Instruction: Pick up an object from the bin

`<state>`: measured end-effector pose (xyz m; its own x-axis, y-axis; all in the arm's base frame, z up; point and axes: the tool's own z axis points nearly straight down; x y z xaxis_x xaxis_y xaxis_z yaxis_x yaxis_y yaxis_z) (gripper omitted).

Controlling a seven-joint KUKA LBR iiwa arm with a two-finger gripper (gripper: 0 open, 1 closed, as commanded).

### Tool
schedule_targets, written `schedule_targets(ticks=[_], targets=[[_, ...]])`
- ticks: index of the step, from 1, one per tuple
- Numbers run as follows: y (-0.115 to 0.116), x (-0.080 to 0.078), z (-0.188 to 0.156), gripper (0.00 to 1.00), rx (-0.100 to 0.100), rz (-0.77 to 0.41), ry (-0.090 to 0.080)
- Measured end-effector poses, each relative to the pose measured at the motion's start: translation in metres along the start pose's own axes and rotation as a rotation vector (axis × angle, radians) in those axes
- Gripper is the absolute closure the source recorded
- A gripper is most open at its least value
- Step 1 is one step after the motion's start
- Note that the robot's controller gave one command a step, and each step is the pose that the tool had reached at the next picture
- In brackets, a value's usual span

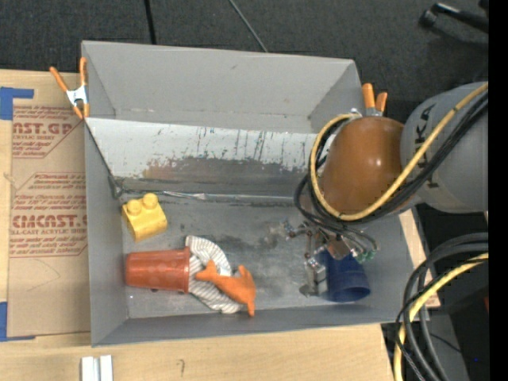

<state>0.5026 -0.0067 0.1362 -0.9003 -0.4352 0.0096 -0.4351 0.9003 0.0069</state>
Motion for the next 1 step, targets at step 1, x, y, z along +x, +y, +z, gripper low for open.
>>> schedule_targets(ticks=[1], targets=[[0.0102, -0.0228, -0.0372, 0.00, 0.008, -0.039, -0.013]])
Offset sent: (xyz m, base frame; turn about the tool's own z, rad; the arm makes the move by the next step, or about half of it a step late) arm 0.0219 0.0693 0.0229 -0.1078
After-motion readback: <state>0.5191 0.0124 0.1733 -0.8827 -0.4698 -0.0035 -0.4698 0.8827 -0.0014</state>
